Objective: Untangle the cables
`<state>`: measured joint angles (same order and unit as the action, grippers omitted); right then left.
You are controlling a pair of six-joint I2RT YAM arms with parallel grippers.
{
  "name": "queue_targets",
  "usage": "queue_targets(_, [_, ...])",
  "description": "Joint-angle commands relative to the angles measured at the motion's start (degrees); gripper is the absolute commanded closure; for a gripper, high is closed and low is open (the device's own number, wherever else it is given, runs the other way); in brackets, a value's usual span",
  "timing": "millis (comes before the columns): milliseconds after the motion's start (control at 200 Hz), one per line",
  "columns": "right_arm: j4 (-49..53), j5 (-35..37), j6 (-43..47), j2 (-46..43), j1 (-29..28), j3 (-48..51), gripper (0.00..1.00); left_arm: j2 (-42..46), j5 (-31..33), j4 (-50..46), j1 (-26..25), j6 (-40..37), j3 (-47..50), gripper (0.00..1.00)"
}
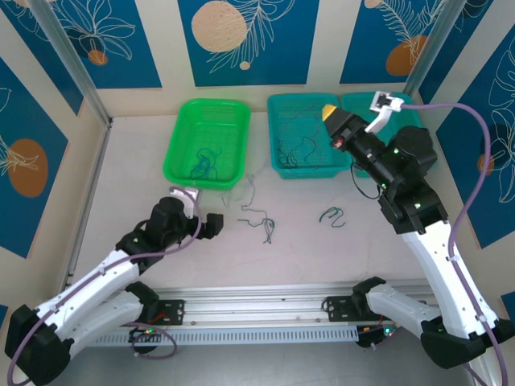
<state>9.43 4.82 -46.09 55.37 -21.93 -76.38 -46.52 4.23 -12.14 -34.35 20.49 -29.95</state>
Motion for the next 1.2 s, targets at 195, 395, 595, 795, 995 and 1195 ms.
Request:
queue_targets(195, [-2.6,-6.8,-4.1,3.7,-0.1,-3.1,1.0,3.3,-5.8,5.5,1.3,1.9,2.8,0.0])
queue_targets(395, [-1.1,-6.1,-2.2,5.1,-1.3,-6.4,1.0,1.4,-24.5,24.9,1.3,10.6,4.0,0.0])
queue_targets(595, [3.2,2.9,-0.9,9.1,-0.6,-12.8,1.0,-3.0,-29.2,21.9,1.3,17.3,-3.7,0.04])
queue_targets(795, [1.5,9.0,0.6,19.6,2.1,-20.1,1.0,-3.5,-25.9,14.2,2.1,24.5,-8.4,0.05])
queue_targets(995, [5.0,9.5,0.8,34.0,6.1,-30.5,1.0,-4.4,-29.3,11.8,4.2,29.0,-9.6,0.03])
queue_targets(1195, [5.6,11.7,3.9,43.6,8.0,-31.4,1.0,-1.9,-24.8,3.6,4.3,24.1,-10.7,0.03])
